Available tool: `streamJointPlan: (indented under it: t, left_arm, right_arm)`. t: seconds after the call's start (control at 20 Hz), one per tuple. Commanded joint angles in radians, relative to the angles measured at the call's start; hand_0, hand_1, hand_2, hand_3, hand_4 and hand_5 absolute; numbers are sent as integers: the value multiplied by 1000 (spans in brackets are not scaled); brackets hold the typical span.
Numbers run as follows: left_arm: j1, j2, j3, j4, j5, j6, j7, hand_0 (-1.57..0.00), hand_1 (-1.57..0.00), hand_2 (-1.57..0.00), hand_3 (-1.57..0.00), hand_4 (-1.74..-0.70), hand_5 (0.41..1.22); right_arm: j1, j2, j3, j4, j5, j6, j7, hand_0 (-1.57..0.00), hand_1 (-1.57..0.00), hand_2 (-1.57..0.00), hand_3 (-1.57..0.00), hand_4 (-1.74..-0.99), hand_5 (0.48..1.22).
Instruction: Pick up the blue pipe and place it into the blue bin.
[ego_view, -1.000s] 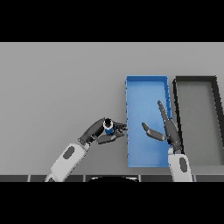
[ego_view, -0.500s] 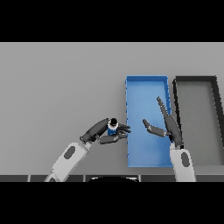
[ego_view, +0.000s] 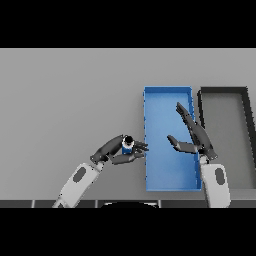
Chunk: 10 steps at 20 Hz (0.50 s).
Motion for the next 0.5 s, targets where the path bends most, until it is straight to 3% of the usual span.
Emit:
streamJointPlan:
  t: [0.0,0.25,0.35,0.45]
  left_arm:
    - [7,2,3,-6,-3,0,8,-1571,-1571,-1571,-1571,-1474,1221]
    - [6,-5,22,8,-25,-21,4,-1571,-1571,-1571,-1571,-1473,1221]
    - [15,-12,20,-1,-33,-28,6,-1571,-1571,-1571,-1571,-1474,1221]
    - [11,-23,21,3,-53,-29,7,-1571,-1571,-1571,-1571,-1474,1221]
  right_arm:
    - [-14,-28,5,-30,-25,33,30,1,-8,-16,1,-1163,592]
    - [-87,-133,71,-198,-132,164,197,1,-2,-4,1,-1194,543]
    - [-97,-156,104,-246,-141,206,202,1,-1,-3,1,-1219,537]
    - [-149,-164,132,-253,-158,231,243,1,0,-1,1,-1246,526]
